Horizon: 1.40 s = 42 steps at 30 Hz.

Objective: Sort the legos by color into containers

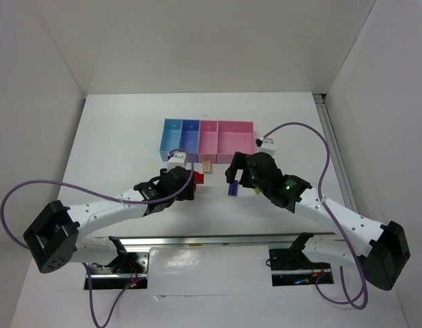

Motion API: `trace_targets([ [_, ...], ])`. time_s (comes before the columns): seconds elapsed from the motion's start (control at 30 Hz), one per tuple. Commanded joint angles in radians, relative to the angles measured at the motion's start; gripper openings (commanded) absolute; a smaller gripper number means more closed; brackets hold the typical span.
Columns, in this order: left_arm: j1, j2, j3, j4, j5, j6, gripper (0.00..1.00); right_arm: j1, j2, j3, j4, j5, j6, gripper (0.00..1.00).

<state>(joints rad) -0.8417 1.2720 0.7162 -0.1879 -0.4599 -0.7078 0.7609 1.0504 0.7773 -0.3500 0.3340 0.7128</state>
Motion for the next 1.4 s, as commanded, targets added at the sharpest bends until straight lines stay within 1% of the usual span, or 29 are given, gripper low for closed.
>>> trace_targets([
  [0.0, -0.003, 0.015, -0.008, 0.077, -0.048, 0.002, 0.74, -0.005, -0.001, -0.009, 0.042, -0.003, 0.001, 0.99],
  [0.17, -0.003, 0.024, -0.008, 0.100, -0.108, 0.013, 0.71, -0.005, -0.010, -0.009, 0.031, -0.003, 0.001, 0.99],
  [0.27, -0.003, 0.024, -0.029, 0.134, -0.108, 0.024, 0.70, -0.005, 0.000, -0.009, 0.022, -0.003, 0.001, 0.99],
  [0.33, -0.003, 0.024, -0.041, 0.186, -0.108, 0.045, 0.70, -0.005, 0.010, -0.009, 0.013, -0.003, 0.001, 0.99],
  [0.4, -0.003, 0.038, -0.041, 0.186, -0.097, 0.045, 0.69, -0.005, 0.010, -0.009, 0.013, -0.003, 0.001, 0.99],
  [0.5, -0.003, 0.064, -0.020, 0.176, -0.117, 0.024, 0.67, -0.005, 0.010, -0.009, -0.009, 0.022, 0.001, 0.99],
  [0.57, -0.003, 0.064, -0.020, 0.176, -0.117, 0.024, 0.61, -0.005, -0.009, -0.021, -0.018, 0.022, 0.011, 0.99],
  [0.63, -0.003, 0.073, -0.020, 0.176, -0.117, 0.024, 0.59, -0.015, -0.038, -0.033, -0.018, 0.022, 0.011, 0.99],
  [0.77, 0.006, 0.082, -0.011, 0.176, -0.108, 0.024, 0.56, -0.026, -0.038, -0.042, 0.003, -0.009, 0.020, 0.99],
  [0.8, 0.006, 0.082, -0.011, 0.176, -0.108, 0.015, 0.51, -0.026, -0.038, -0.042, 0.012, -0.039, 0.010, 0.99],
  [0.87, 0.006, 0.073, -0.011, 0.166, -0.108, 0.014, 0.47, -0.026, -0.024, -0.042, 0.057, -0.079, -0.001, 0.99],
  [0.9, 0.006, 0.057, -0.011, 0.156, -0.108, 0.014, 0.41, -0.026, -0.010, -0.042, 0.080, -0.145, -0.010, 0.99],
  [0.93, 0.006, 0.044, -0.001, 0.142, -0.108, 0.014, 0.30, -0.035, -0.010, -0.042, 0.107, -0.185, -0.010, 0.99],
  [1.03, 0.006, -0.009, 0.008, 0.110, -0.108, 0.014, 0.13, -0.061, 0.014, -0.042, 0.239, -0.357, -0.010, 0.99],
  [1.07, 0.006, -0.023, 0.008, 0.097, -0.108, 0.014, 0.00, -0.061, 0.037, -0.052, 0.300, -0.392, -0.001, 0.99],
  [1.17, 0.006, -0.077, 0.017, 0.076, -0.099, 0.024, 0.00, -0.061, 0.066, -0.052, 0.367, -0.492, 0.019, 0.98],
  [1.33, 0.006, -0.143, 0.038, 0.053, -0.080, 0.044, 0.00, -0.061, 0.177, -0.052, 0.534, -0.666, 0.080, 0.98],
  [1.37, 0.006, -0.143, 0.048, 0.053, -0.080, 0.044, 0.00, -0.061, 0.190, -0.052, 0.552, -0.677, 0.080, 0.98],
])
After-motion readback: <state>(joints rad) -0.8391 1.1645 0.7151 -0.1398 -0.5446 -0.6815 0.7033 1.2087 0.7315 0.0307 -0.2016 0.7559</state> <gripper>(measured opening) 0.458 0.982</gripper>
